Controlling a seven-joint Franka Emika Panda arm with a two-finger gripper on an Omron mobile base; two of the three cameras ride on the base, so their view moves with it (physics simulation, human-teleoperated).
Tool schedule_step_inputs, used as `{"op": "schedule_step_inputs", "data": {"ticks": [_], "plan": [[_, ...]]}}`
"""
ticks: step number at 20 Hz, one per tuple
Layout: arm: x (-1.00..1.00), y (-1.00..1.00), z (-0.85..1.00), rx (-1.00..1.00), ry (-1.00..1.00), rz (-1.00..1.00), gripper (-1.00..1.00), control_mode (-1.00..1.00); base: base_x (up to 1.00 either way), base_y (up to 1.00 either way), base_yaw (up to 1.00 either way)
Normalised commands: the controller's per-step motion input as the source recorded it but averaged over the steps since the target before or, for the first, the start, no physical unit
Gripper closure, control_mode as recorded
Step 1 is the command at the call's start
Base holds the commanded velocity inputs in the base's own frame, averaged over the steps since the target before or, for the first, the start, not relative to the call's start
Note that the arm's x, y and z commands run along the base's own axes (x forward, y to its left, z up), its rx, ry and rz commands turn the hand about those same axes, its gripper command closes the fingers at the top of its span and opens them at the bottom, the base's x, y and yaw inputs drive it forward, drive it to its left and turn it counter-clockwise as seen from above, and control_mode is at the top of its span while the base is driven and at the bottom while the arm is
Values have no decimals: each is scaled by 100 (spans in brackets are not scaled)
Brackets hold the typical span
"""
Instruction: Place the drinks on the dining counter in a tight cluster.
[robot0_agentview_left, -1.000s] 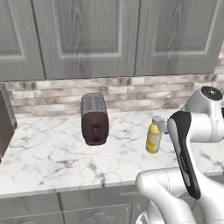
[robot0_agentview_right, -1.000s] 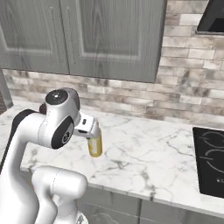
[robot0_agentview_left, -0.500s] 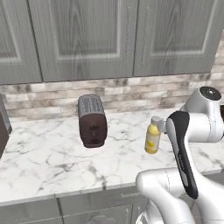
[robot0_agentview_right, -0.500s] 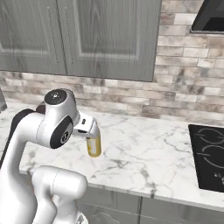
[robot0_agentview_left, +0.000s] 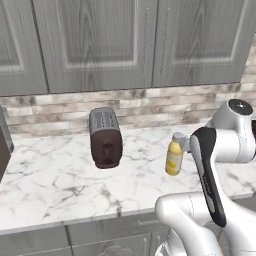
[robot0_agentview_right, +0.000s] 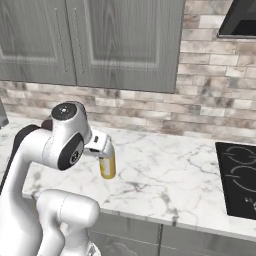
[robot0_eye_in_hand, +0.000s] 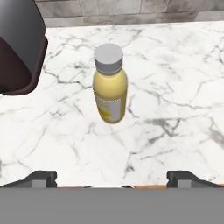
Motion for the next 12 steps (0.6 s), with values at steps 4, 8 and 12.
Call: {"op": "schedule_step_inputs", "data": {"ticks": [4,8,12], "plan": [[85,19,12,-5,9,1,-100,-100,0,0,0],[49,8,3,-3,8,0,-100,-100,0,0,0],[50,0,0,0,2,6,-100,-100,0,0,0]]}}
